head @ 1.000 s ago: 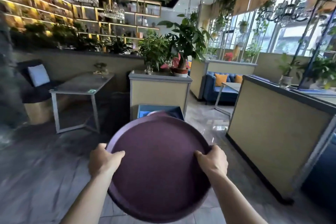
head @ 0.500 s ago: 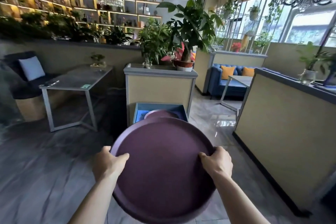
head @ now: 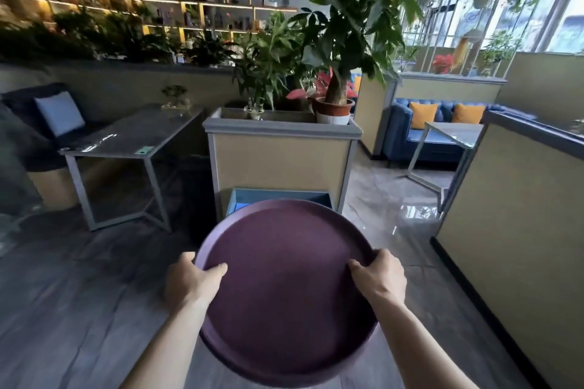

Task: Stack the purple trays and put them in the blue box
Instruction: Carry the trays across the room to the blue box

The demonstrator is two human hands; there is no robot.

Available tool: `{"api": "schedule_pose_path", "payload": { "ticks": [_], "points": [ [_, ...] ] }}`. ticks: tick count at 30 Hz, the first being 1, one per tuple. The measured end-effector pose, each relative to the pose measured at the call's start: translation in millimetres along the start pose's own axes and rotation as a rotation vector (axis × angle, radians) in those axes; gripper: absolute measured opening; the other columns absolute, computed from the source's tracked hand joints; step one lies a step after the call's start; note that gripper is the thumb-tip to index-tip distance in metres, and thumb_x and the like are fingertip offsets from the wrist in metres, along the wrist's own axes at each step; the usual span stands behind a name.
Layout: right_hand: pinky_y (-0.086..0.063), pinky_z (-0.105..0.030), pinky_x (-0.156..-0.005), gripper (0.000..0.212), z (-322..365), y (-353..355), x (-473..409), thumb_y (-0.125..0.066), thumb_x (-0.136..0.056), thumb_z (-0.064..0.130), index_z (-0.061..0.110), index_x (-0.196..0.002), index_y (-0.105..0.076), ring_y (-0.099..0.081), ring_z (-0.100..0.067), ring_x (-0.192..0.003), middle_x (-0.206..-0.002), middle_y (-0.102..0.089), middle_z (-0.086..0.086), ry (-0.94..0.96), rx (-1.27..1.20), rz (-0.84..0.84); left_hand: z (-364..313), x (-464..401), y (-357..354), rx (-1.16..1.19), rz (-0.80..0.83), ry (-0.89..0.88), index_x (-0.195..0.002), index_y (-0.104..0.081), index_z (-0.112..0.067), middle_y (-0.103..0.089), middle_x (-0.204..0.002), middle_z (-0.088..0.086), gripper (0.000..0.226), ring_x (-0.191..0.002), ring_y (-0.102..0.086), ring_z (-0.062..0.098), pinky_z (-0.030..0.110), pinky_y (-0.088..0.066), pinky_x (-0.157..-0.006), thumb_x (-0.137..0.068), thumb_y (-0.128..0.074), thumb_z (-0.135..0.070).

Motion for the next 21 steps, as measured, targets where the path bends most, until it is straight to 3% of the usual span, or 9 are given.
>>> {"api": "schedule_pose_path", "payload": {
  "ticks": [2, 8, 16, 21],
  "points": [
    [-0.05, -0.039, -0.091, 0.049, 9.2, -16.8, -28.9, -0.069, -0.078, 0.043, 0.011, -0.115, -0.063, -0.062, -0.037, -0.108, -0.116, -0.063, -0.014, -0.001, 0.009, 0.009, -7.8, -25.1, -18.9, -0.001, 0.002, 0.007, -0.114, -0.061, -0.013, -0.06, -0.096, 0.003, 0.053, -0.081, -0.057, 0.029, 0.035, -0.046, -0.071, -0.071, -0.081, -0.036],
    [-0.049, -0.039, -0.089, 0.05, 46.2, -78.8, -124.9, -0.071, -0.079, 0.043, 0.011, -0.115, -0.061, -0.061, -0.036, -0.108, -0.116, -0.063, -0.013, -0.009, 0.022, -0.002, -28.6, -123.3, -87.9, 0.062, 0.027, 0.011, -0.116, -0.061, -0.011, -0.068, -0.109, 0.013, 0.054, -0.095, -0.066, 0.036, 0.041, -0.054, -0.081, -0.071, -0.081, -0.031],
    [-0.048, -0.038, -0.088, 0.047, 110.8, -172.8, -259.6, -0.071, -0.077, 0.041, 0.012, -0.113, -0.061, -0.061, -0.034, -0.106, -0.111, -0.063, -0.012, -0.076, 0.043, -0.015, -62.7, -283.0, -178.5, 0.075, 0.055, 0.028, -0.117, -0.061, -0.011, -0.064, -0.101, 0.007, 0.054, -0.094, -0.065, 0.036, 0.036, -0.046, -0.072, -0.072, -0.081, -0.032],
    [-0.049, -0.038, -0.087, 0.047, 121.5, -218.8, -317.4, -0.071, -0.077, 0.042, 0.012, -0.113, -0.063, -0.062, -0.036, -0.106, -0.11, -0.065, -0.012, -0.119, 0.087, -0.008, -67.1, -343.4, -224.9, 0.019, 0.069, 0.052, -0.117, -0.062, -0.012, -0.066, -0.112, 0.013, 0.053, -0.099, -0.064, 0.038, 0.041, -0.051, -0.081, -0.072, -0.081, -0.033]
  ]
}}
Point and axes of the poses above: each hand's wrist, its own x-axis away from the middle knuckle, its own y-axis out of the back of the hand, z = x × y, the point moved 7 cm from there along -x, towards the middle knuckle
